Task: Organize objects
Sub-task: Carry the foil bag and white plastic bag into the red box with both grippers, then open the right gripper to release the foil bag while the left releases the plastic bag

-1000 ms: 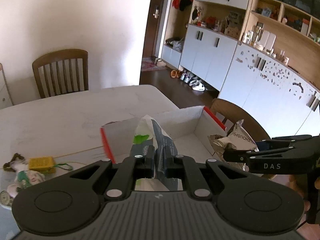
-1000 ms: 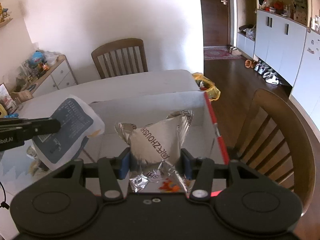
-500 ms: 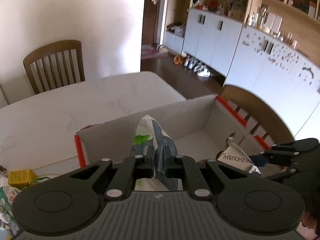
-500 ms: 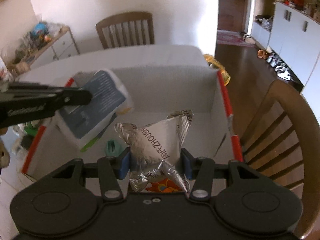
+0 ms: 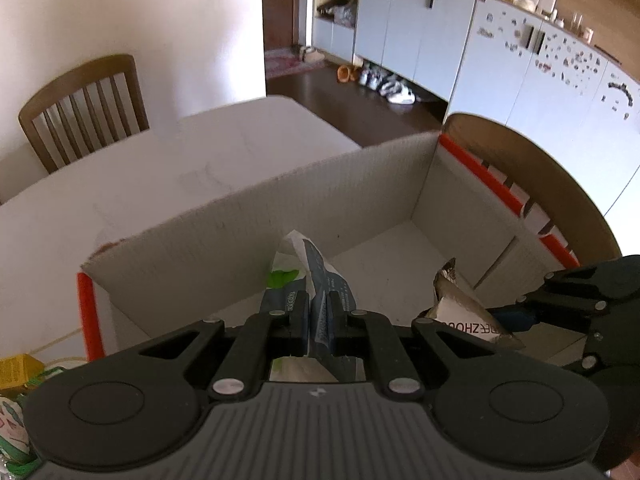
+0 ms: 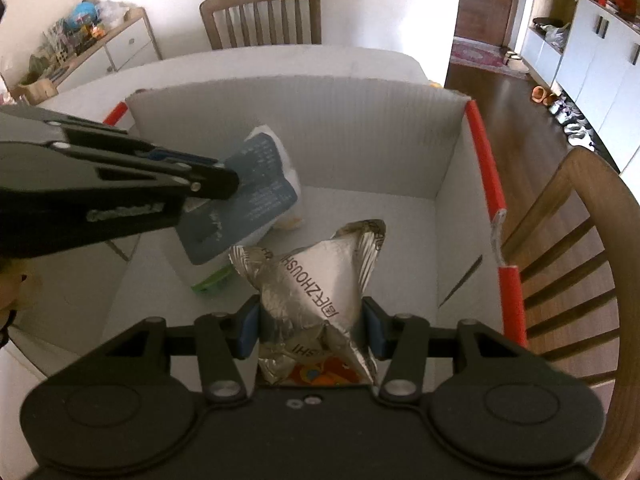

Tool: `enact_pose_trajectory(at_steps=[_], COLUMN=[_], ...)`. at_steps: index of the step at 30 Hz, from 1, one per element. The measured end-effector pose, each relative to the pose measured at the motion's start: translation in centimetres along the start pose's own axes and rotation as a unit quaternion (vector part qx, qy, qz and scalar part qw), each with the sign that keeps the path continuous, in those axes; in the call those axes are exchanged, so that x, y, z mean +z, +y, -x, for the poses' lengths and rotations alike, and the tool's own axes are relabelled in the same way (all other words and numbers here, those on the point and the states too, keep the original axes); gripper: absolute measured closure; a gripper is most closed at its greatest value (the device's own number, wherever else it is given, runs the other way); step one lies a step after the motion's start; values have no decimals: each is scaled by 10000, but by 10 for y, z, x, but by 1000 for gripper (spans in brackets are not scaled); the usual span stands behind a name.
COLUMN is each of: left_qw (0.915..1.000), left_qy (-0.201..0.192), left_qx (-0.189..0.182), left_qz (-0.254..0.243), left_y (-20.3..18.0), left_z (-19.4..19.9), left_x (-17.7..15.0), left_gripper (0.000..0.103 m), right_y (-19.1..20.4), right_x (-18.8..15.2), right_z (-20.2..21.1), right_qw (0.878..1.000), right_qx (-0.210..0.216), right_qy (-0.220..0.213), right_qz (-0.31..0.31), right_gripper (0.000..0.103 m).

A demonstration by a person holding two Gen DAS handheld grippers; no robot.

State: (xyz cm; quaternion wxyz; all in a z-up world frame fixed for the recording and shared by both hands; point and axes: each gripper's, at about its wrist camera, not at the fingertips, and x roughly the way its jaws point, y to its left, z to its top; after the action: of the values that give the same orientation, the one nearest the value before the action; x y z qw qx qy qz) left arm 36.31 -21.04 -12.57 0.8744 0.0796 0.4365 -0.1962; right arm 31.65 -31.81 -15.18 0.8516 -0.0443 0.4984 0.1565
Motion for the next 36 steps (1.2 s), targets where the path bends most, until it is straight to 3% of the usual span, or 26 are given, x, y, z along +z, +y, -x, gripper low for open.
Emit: enact_pose_trajectory(at_steps=[8,19,32,34,36], left_qw=[9998,9993,9995,9993,9992], left_qy=[178,184,-109,-178,-239], left_qx=[-27,37,31,14,4], left_qz=[90,330,296,317,334], left_y=[4,6,7,8,9], left_z=[-7,-3,23,29,36], left_x=[1,3,1,0,-1], left_gripper=[95,95,93,93,93], right_y=[4,-3,2,3,1], right_x=[-5,-6,-7,-8,-11], right_z=[-8,-6,23,29,37], right_qw=[9998,9998,9998,9997,9992], right_qx=[-85,-96,-167,-211,-303], right_qy=[146,169,-87,-145,-254], right_qz=[114,-1,-30,-31,-36], right_gripper=[52,41,33,30,19])
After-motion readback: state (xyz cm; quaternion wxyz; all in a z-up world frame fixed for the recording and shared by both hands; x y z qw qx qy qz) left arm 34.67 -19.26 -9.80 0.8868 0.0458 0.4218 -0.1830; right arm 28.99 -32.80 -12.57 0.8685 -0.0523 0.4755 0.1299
